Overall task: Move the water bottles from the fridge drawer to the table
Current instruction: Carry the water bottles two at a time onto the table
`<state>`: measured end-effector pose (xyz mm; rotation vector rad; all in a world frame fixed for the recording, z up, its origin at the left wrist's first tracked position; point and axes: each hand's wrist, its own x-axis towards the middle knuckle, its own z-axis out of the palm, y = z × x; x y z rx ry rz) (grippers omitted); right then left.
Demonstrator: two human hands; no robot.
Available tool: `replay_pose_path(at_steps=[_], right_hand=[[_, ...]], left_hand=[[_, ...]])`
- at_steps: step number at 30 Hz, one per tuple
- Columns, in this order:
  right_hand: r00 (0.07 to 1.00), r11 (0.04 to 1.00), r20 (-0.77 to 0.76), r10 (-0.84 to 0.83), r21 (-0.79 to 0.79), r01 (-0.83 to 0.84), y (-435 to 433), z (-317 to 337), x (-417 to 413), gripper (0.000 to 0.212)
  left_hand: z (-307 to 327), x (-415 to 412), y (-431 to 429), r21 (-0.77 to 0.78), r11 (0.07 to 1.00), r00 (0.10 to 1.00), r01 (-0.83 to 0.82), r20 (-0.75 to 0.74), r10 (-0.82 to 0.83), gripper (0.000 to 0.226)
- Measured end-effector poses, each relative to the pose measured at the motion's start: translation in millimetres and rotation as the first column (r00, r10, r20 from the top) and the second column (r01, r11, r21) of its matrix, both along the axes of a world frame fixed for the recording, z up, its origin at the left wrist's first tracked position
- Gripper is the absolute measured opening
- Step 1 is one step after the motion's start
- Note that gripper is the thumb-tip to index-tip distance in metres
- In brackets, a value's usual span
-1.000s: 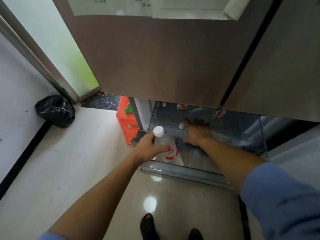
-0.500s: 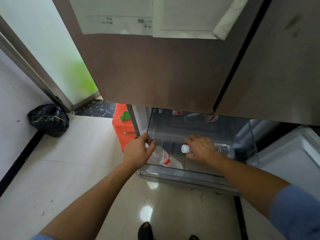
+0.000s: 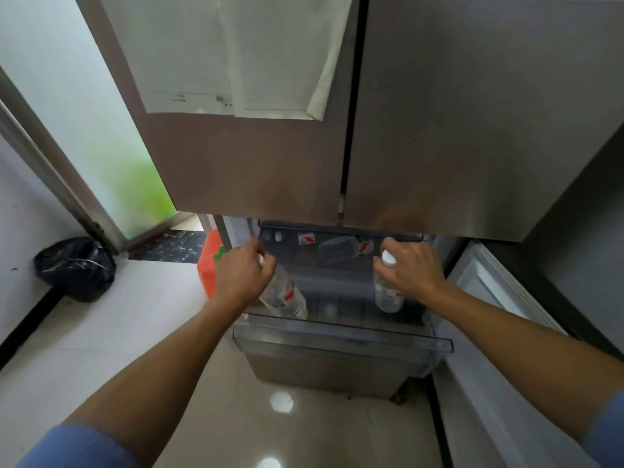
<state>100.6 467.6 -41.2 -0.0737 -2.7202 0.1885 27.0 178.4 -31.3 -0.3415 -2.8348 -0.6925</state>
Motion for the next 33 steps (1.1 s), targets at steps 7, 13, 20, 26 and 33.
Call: replay_pose_path(at_steps=[7,13,20,26,33], right_hand=[[0.954,0.985,-0.246,0.171,0.007,-0.175,-66.4,56.7,12.6,0.030],[0.893,0.937,-0.295,0.340,0.029,-0.347,-191.0,96.1,12.4,0.028],[0.835,0.838,-0.149,0.530,-0.055,-0.542,-417.8,87.7,35.5,0.033],[0.669,0.660,-0.051,0.741,-0.132,-0.740,-625.9,68.2,88.1,0.029],[0.378,0.380,0.041,0.925,-0.137,-0.915,-850.6,65.2,150.0,0.036]], left_hand=[[66.6,29.6,-60.3,0.200,0.962,0.957,-0.187,-0.186,0.224,0.017],[96.6,85.3,-194.8,0.206,0.916,0.899,-0.344,-0.211,0.385,0.018],[93.5,220.8,-412.9,0.074,0.811,0.796,-0.580,-0.157,0.584,0.019],[75.6,354.7,-584.5,-0.132,0.595,0.608,-0.793,-0.112,0.786,0.021],[54.3,492.5,-718.7,-0.126,0.317,0.325,-0.940,-0.041,0.945,0.019]])
